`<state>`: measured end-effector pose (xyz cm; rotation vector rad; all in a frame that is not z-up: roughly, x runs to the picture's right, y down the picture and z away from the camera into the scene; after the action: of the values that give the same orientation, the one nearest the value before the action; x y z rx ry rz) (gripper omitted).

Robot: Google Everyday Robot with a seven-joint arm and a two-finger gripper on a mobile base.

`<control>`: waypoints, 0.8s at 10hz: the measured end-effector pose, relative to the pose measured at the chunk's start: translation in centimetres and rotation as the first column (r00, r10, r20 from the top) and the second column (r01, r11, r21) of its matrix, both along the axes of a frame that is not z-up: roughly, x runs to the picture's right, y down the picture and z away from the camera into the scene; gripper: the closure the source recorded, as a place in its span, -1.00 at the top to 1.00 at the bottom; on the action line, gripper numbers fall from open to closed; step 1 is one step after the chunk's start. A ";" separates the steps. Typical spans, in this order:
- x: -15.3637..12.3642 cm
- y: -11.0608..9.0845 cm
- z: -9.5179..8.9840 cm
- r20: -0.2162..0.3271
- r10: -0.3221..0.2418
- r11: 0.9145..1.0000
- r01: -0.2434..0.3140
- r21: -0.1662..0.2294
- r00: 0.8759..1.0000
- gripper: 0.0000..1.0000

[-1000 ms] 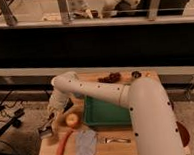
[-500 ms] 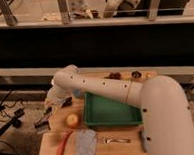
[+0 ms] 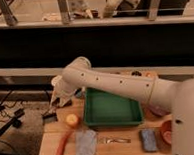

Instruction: Wipe red bowl with brush

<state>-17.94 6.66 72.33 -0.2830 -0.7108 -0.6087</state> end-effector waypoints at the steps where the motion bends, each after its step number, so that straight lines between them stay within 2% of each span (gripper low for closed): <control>1: 2.3 -0.3 -0.1 -0.031 0.030 1.000 -0.030 0.011 0.999 -0.94; 3: 7.3 -0.8 -0.4 -0.097 0.099 0.995 -0.097 0.033 0.990 -0.94; 4: 10.3 -1.1 -0.8 -0.137 0.142 0.990 -0.136 0.048 0.980 -0.94; 6: 14.2 -1.3 -1.5 -0.192 0.197 0.980 -0.188 0.065 0.961 -0.94; 8: 14.8 -1.3 -1.6 -0.200 0.206 0.978 -0.197 0.067 0.958 -0.94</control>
<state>-3.14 5.37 70.73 -0.2236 -0.5170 -0.3935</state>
